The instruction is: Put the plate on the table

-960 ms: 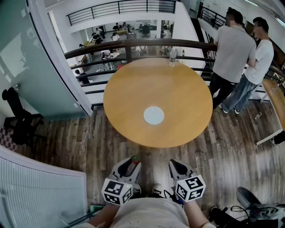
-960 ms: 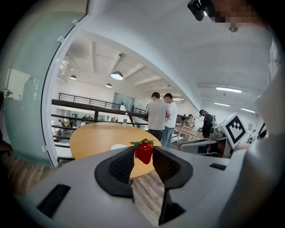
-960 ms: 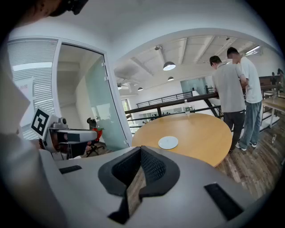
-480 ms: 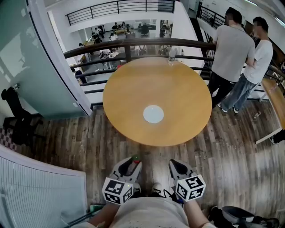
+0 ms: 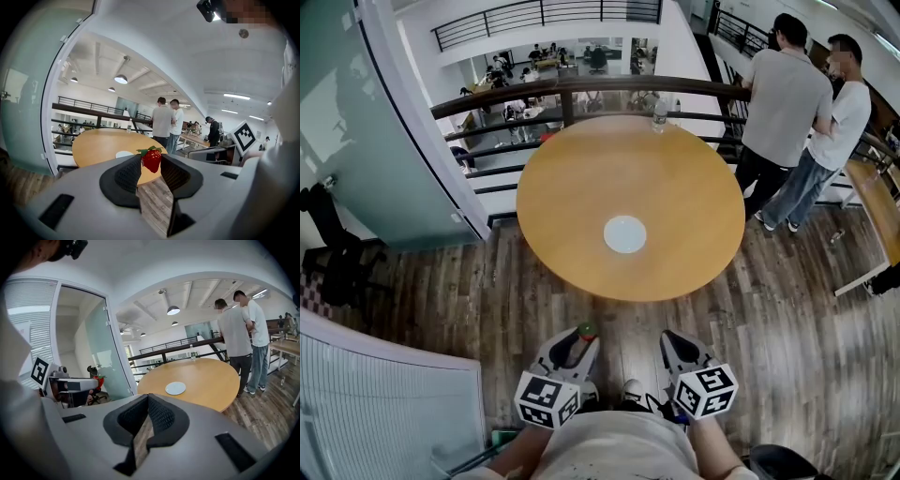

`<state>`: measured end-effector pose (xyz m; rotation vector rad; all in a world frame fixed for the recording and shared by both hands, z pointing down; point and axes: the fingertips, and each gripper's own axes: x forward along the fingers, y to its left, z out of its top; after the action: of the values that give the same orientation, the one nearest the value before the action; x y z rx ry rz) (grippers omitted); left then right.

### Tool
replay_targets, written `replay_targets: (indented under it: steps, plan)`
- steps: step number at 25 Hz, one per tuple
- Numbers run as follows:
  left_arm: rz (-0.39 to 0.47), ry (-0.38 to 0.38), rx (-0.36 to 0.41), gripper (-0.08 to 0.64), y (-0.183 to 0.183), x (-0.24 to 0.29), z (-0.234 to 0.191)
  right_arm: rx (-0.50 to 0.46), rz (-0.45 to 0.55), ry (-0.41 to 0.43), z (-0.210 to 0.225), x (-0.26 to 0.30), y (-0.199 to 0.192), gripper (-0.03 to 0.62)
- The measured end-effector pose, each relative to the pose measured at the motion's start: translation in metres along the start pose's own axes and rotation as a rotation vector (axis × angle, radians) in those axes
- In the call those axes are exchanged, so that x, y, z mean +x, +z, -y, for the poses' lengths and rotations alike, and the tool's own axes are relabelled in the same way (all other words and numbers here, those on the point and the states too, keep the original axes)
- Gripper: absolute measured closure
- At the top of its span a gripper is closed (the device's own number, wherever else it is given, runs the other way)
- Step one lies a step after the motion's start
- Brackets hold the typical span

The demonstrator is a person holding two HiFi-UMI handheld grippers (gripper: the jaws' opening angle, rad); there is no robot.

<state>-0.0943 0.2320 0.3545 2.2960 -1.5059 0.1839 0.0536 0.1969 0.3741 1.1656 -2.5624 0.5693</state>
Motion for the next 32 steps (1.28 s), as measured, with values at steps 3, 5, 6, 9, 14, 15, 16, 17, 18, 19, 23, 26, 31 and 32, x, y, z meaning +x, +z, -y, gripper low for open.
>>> replay_targets:
  steps: [3, 5, 6, 9, 14, 15, 16, 17, 18, 19, 23, 26, 31, 32]
  plan:
    - [0.002, -0.011, 0.000, 0.414, -0.001, -0.010, -0.009, 0.012, 0.001, -0.010, -0.011, 0.002, -0.002, 0.568]
    - [0.000, -0.021, 0.005, 0.414, -0.003, -0.018, -0.014, 0.012, 0.006, -0.016, -0.021, 0.004, -0.002, 0.568]
    - [-0.002, -0.028, 0.010, 0.414, -0.003, -0.021, -0.017, 0.010, 0.011, -0.019, -0.026, 0.005, -0.002, 0.568]
    - [-0.010, -0.050, 0.026, 0.414, -0.006, -0.028, -0.024, 0.014, 0.025, -0.034, -0.037, 0.007, -0.003, 0.568]
    - [-0.015, -0.087, 0.029, 0.414, -0.009, -0.028, -0.031, 0.019, 0.027, -0.076, -0.042, 0.004, -0.009, 0.568]
    - [-0.016, -0.096, 0.030, 0.414, -0.009, -0.028, -0.032, 0.023, 0.025, -0.084, -0.042, 0.003, -0.011, 0.568]
    - [-0.016, -0.104, 0.032, 0.414, -0.008, -0.027, -0.032, 0.027, 0.024, -0.092, -0.041, 0.003, -0.012, 0.568]
    - [-0.017, -0.110, 0.035, 0.414, -0.007, -0.025, -0.031, 0.031, 0.025, -0.099, -0.039, 0.002, -0.013, 0.568]
    - [-0.016, -0.115, 0.039, 0.414, -0.007, -0.023, -0.032, 0.035, 0.026, -0.103, -0.037, 0.003, -0.013, 0.568]
    - [-0.015, -0.117, 0.042, 0.414, -0.006, -0.020, -0.033, 0.037, 0.028, -0.105, -0.036, 0.004, -0.013, 0.568]
    - [-0.007, -0.110, 0.040, 0.414, 0.001, -0.011, -0.043, 0.035, 0.027, -0.096, -0.031, 0.018, -0.008, 0.568]
    - [-0.015, -0.103, 0.036, 0.414, 0.002, -0.004, -0.049, 0.030, 0.031, -0.082, -0.028, 0.031, -0.002, 0.568]
    - [-0.024, -0.084, 0.027, 0.414, 0.004, 0.020, -0.064, 0.033, 0.027, -0.059, -0.012, 0.056, 0.005, 0.568]
    - [-0.024, -0.081, 0.025, 0.414, 0.007, 0.027, -0.067, 0.032, 0.024, -0.056, -0.008, 0.061, 0.007, 0.568]
